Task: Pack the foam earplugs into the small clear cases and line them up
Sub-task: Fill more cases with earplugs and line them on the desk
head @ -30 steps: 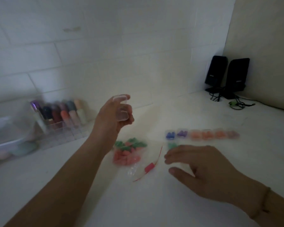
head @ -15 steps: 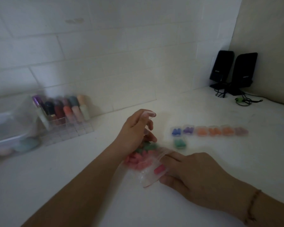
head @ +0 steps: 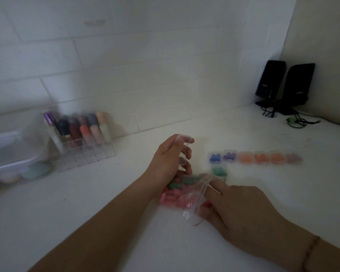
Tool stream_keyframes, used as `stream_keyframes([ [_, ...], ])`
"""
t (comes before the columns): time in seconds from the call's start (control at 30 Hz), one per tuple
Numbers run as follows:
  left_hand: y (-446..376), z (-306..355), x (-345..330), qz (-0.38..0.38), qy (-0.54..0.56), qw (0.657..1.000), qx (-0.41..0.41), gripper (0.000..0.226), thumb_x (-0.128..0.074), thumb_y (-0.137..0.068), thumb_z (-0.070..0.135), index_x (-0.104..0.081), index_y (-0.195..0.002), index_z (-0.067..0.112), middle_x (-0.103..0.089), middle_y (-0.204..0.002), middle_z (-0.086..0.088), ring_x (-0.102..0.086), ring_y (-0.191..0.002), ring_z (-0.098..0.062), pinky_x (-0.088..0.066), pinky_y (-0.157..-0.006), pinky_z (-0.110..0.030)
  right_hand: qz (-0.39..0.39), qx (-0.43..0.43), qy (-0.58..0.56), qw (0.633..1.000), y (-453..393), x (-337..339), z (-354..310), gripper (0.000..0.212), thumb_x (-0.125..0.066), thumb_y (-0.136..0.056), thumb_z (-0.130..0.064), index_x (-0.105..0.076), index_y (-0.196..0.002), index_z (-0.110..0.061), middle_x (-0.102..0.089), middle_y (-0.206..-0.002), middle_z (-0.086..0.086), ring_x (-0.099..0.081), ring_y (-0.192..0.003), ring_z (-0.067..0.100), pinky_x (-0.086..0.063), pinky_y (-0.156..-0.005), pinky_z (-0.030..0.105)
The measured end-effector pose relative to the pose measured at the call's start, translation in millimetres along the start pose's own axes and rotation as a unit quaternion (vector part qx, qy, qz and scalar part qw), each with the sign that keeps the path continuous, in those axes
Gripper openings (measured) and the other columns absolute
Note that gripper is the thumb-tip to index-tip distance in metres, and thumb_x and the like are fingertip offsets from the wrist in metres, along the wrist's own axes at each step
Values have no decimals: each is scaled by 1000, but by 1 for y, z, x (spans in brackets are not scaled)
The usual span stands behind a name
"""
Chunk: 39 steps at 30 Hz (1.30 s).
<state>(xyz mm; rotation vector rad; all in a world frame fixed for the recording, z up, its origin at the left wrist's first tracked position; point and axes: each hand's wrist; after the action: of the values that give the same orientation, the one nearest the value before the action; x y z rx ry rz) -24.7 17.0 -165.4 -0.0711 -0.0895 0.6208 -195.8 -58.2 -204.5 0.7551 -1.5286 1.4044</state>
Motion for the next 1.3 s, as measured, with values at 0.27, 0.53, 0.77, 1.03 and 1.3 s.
stream_keyframes([
  [0.27,1,-1,-1,-13,8,1000,-6,34,-37,-103,40,-62,-105,17,-55,-79,-4,-54,-60,-24,-45,-51,-28,18,-11,-8,1000,1,0,-1,53,-15,-98,-57,-60,-114,-33,-64,-106,-7,-60,-50,14,-39,-39,26],
  [0.53,2,0,-2,-10,3,1000,-15,35,-36,-103,40,-61,-107,16,-54,-80,-5,-53,-60,-25,-44,-49,-26,43,-11,-21,999,-2,4,-2,44,-21,-99,-53,-59,-102,-30,-62,-110,-8,-61,-51,15,-39,-38,25],
  [0.77,1,-1,-2,-3,23,1000,-15,35,-35,-104,39,-61,-107,15,-54,-80,-5,-52,-60,-25,-43,-48,-26,45,-10,-26,999,-1,3,-4,54,-13,-99,-54,-62,-109,-32,-65,-113,-5,-61,-51,15,-39,-39,25],
  [1.03,-1,-4,-4,17,11,999,-41,35,-35,-104,37,-62,-105,15,-54,-80,-6,-52,-61,-27,-49,-57,-33,53,4,-19,998,-1,3,-2,45,-30,-96,-55,-66,-110,-33,-68,-104,-11,-62,-50,17,-42,-38,27],
  [1.3,-1,-1,-3,39,26,998,-31,33,-34,-105,31,-61,-107,12,-53,-82,-9,-51,-61,-26,-52,-57,-33,87,26,-23,996,2,25,-7,28,-47,-91,-46,-67,-96,-28,-68,-100,-11,-61,-47,16,-39,-37,24],
])
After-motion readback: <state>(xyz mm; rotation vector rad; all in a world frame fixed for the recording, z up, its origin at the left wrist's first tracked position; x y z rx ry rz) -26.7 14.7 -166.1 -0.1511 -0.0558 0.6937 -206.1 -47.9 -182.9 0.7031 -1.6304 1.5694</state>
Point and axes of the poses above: each hand's wrist, its own y-axis away from the middle knuckle, its own x-axis out of the back of the hand, z = x × y
